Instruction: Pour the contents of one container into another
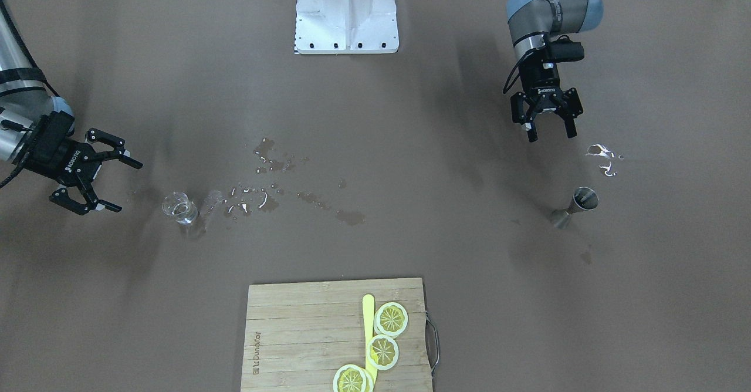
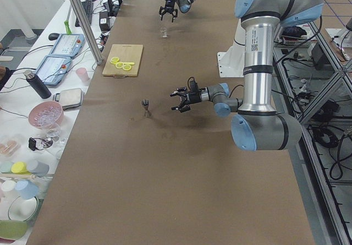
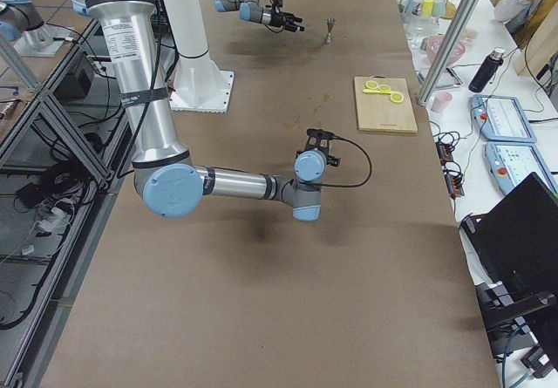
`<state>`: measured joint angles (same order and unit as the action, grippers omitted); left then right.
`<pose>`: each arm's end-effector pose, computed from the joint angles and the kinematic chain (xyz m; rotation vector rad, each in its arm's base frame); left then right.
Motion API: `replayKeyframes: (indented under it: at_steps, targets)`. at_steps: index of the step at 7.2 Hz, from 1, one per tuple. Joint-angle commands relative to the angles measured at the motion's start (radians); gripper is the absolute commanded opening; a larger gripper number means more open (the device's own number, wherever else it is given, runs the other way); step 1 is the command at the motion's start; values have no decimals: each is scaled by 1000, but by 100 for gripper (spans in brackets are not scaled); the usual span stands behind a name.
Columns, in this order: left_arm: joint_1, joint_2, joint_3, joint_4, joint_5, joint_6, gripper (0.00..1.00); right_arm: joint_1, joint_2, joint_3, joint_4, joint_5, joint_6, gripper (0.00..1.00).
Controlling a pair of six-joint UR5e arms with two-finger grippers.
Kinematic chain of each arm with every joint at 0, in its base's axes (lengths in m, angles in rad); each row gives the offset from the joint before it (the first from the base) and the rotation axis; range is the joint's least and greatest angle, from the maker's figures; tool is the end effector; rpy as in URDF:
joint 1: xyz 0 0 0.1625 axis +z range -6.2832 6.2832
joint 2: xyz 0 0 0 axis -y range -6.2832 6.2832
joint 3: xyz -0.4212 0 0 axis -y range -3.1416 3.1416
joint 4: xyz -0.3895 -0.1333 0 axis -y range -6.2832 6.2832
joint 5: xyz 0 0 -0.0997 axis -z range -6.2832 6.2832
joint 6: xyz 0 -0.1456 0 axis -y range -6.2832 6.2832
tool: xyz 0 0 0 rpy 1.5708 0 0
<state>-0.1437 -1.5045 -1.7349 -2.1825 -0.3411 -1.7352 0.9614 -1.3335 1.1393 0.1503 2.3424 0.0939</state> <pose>0.4236 -0.3346 0.5167 1.1863 0.6380 -0.6958 -0.3115 -0.5018 0.5520 1.1864 -1.1119 -0.9865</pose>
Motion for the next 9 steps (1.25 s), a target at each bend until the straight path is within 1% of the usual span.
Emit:
replayKeyframes:
  at_steps: [1,2,3,4,5,6,7,9]
  targets:
    - [-11,-13,49,1,-9,-3,99,-9,51,-62,0,0,0,99]
    - [-39,-17,66,0,-13,-4,99,-15,69,-81,0,-2,1,99]
    - [-57,-37,72,0,-41,-4,99,-24,77,-87,0,-5,6,99]
    - [-77,-68,93,-8,-44,-4,99,-41,80,-85,0,-12,7,99]
    - [-92,-94,122,-29,-65,-4,99,-56,80,-87,0,-26,7,99]
    - [-105,-135,170,-29,-65,-4,99,-67,82,-87,0,-43,9,99]
    - [-126,-160,195,-33,-79,-4,99,-79,83,-85,0,-55,9,99]
    - [-152,-164,199,-33,-88,-3,99,-90,83,-87,0,-61,10,99]
